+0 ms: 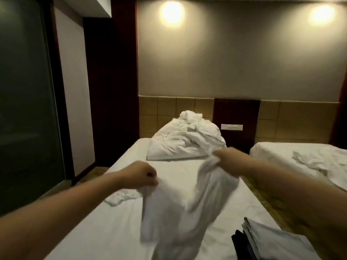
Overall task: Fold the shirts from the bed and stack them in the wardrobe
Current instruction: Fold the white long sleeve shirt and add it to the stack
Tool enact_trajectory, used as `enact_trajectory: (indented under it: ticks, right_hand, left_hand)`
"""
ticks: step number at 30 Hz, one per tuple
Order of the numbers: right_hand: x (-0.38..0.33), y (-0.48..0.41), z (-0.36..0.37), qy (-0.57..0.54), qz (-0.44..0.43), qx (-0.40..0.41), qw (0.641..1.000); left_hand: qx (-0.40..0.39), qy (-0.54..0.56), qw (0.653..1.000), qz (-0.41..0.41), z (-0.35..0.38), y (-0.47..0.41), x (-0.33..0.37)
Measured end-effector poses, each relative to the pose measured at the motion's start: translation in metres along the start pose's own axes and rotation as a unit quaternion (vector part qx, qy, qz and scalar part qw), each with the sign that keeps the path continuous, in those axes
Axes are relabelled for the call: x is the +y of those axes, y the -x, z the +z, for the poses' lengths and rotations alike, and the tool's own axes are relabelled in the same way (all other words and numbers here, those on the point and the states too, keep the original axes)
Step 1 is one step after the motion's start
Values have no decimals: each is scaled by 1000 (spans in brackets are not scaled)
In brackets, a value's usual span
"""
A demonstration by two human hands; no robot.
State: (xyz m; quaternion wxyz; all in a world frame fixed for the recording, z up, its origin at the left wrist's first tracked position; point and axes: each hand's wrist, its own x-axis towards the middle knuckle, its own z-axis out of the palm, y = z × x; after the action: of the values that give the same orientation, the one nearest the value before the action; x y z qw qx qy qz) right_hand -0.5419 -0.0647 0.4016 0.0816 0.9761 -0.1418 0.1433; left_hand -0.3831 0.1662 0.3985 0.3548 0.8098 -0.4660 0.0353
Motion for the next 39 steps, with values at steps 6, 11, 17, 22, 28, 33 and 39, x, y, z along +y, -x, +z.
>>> enact_trajectory:
  ticks: [6, 11, 17, 22, 28, 33, 39]
  right_hand:
    - [15, -23, -74, -45, 57, 330, 941]
    - [24, -6, -116, -152, 96, 269, 946]
    - [19, -6, -143, -185, 126, 261, 939]
    - [14, 3, -141, -255, 115, 255, 926]
    - [8, 13, -138, -372, 119, 204, 898]
    - [4, 20, -119, -380, 137, 199, 893]
    - [-3, 33, -88, -348, 136, 155, 915]
  left_hand:
    - [128, 64, 988, -54, -60, -13, -12]
    - [149, 19, 988, -25, -82, -10, -15]
    - [167, 177, 970, 20, -96, -10, 6]
    - [189, 285, 940, 10, -98, -4, 6]
    - [225, 289, 931, 0, -90, 0, 0]
    - [224, 179, 958, 19, -77, 8, -3]
    - [116, 60, 990, -44, -60, 35, -11]
